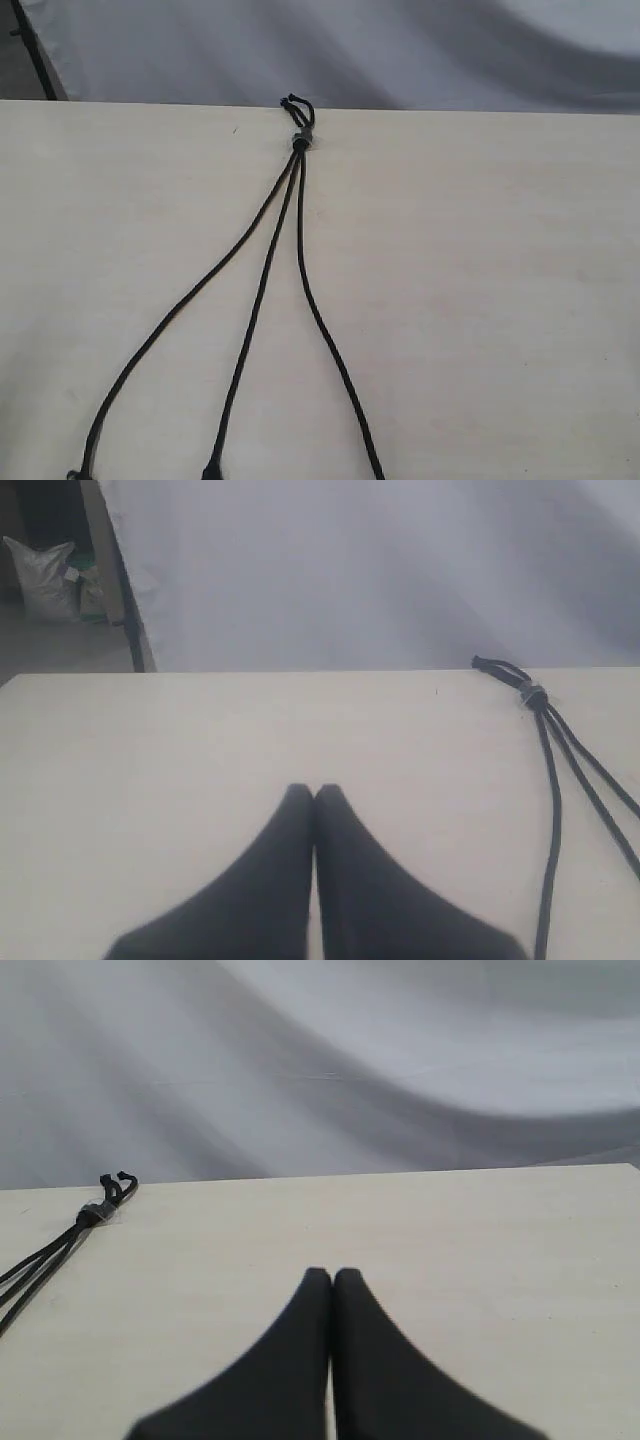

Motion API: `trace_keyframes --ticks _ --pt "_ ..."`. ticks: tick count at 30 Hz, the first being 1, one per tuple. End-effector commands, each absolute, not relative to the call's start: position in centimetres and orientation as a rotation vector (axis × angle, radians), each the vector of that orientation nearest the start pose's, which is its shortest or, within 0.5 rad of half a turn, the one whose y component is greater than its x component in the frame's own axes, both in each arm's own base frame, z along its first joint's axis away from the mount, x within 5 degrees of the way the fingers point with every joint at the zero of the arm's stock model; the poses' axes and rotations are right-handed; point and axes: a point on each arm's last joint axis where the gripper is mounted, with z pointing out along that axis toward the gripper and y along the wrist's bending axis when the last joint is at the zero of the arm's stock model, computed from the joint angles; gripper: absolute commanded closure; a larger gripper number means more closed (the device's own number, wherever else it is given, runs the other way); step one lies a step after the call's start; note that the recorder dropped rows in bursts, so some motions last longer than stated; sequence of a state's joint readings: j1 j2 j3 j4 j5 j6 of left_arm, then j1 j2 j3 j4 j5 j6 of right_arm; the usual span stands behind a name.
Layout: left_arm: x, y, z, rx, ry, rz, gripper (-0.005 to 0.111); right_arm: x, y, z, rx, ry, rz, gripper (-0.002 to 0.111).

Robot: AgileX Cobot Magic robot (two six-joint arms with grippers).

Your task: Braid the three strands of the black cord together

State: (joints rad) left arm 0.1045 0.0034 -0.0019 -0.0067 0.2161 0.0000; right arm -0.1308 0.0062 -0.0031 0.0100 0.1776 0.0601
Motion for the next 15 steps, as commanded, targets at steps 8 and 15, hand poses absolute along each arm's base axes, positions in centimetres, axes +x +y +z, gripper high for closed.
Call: trace_keyframes --ticks 8,15 --pt "5.54 0.58 19.38 -0.095 1.695 0.074 0.106 5.57 -0.75 19.77 0.164 1.646 -0.056 0.108" --pt "5.54 0.58 19.38 -0.095 1.695 0.074 0.106 5.58 -0.74 19.89 0.179 1.632 -0.038 0.108"
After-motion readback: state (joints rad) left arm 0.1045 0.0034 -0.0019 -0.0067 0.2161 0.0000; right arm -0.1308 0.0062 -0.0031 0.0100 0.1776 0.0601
